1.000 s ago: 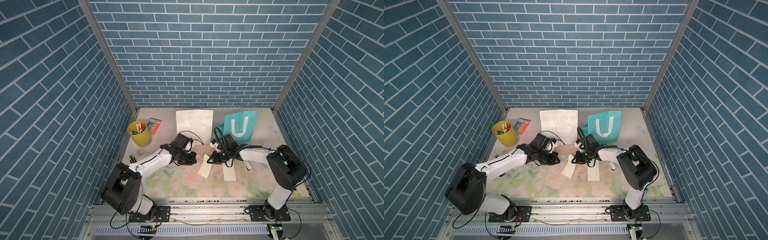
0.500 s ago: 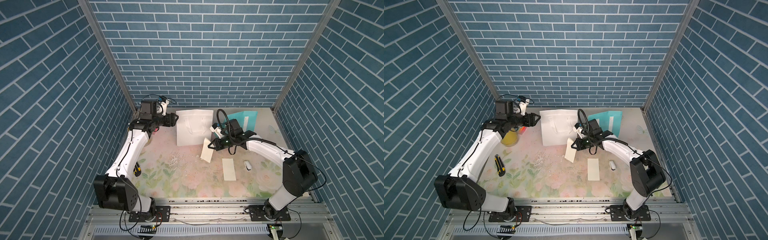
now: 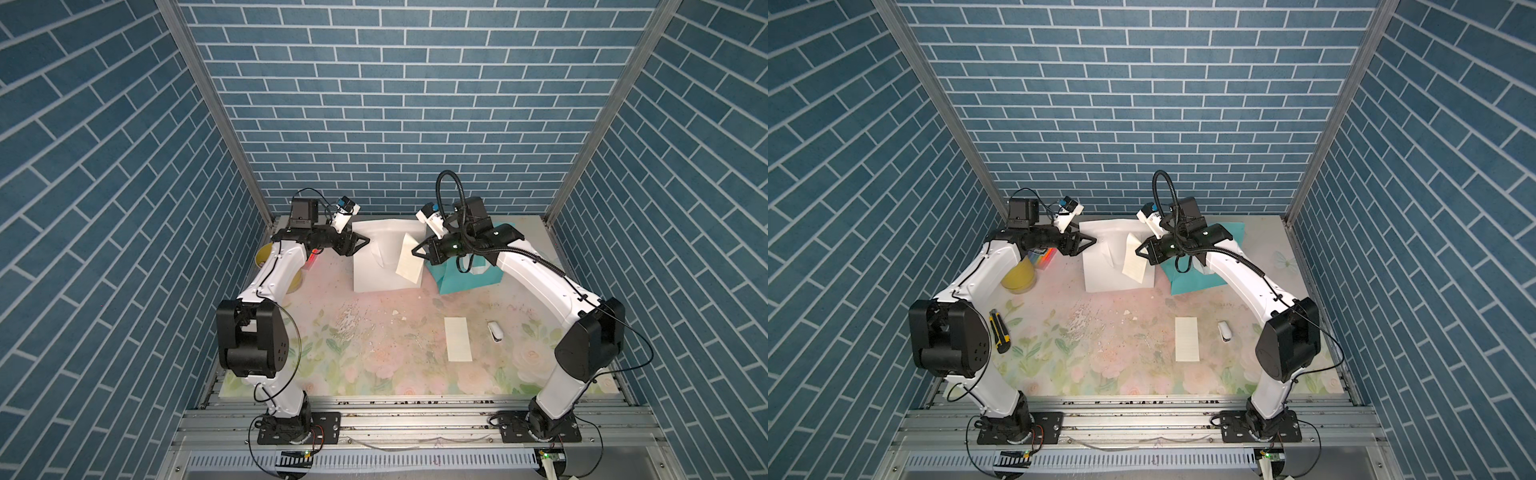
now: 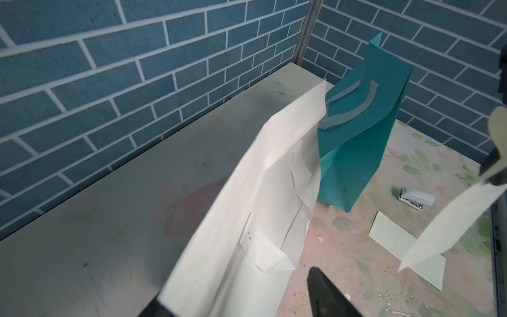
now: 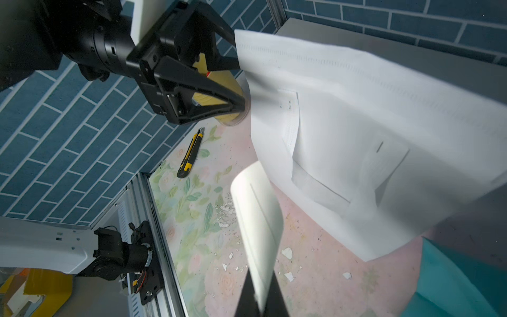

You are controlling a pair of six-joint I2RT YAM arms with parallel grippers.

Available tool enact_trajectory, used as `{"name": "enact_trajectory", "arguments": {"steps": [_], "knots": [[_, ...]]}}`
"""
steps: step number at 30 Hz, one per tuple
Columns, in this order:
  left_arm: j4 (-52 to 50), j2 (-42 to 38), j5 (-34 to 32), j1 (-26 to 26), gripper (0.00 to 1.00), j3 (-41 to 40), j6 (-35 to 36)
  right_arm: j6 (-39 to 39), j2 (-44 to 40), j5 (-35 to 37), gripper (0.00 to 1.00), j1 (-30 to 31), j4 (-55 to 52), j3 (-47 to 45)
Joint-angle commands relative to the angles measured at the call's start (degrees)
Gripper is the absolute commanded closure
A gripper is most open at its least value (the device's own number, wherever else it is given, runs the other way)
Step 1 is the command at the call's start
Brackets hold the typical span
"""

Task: Staple the receipts to the bags
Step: Adjust the takeout bag at the center of the board, then hold the receipt from the takeout bag.

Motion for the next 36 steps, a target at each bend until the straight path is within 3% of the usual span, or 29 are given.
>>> {"name": "enact_trajectory", "arguments": {"steps": [1, 7, 20, 24, 31, 36], "knots": [[-2.59, 0.05, 5.72, 0.32, 0.38, 1.72, 4.83, -5.11, 4.42, 0.44, 0.98, 0.16, -3.82, 5.76], [-5.57, 0.25, 11.56, 0.37, 0.49, 1.42, 5.91, -7.3, 12.05, 1.67, 0.98, 1.99, -5.41, 16.61], [-10.85, -0.28, 15.13, 0.63, 0.47, 2.24, 10.07, -7.06, 21.02, 1.39, 0.97, 5.26, -3.0, 27.69], [-11.14, 0.05, 15.29, 0.61, 0.52, 2.31, 9.96, -5.76, 22.42, 0.03, 0.96, 5.95, -1.48, 28.77], [-12.45, 1.35, 14.74, 0.62, 0.69, 2.85, 10.16, -4.16, 22.92, -2.25, 0.94, 6.11, 0.34, 28.91], [-12.99, 2.49, 15.64, 0.61, 0.91, 3.74, 10.1, -3.78, 22.99, -3.67, 0.93, 6.06, 0.66, 28.69]]}}
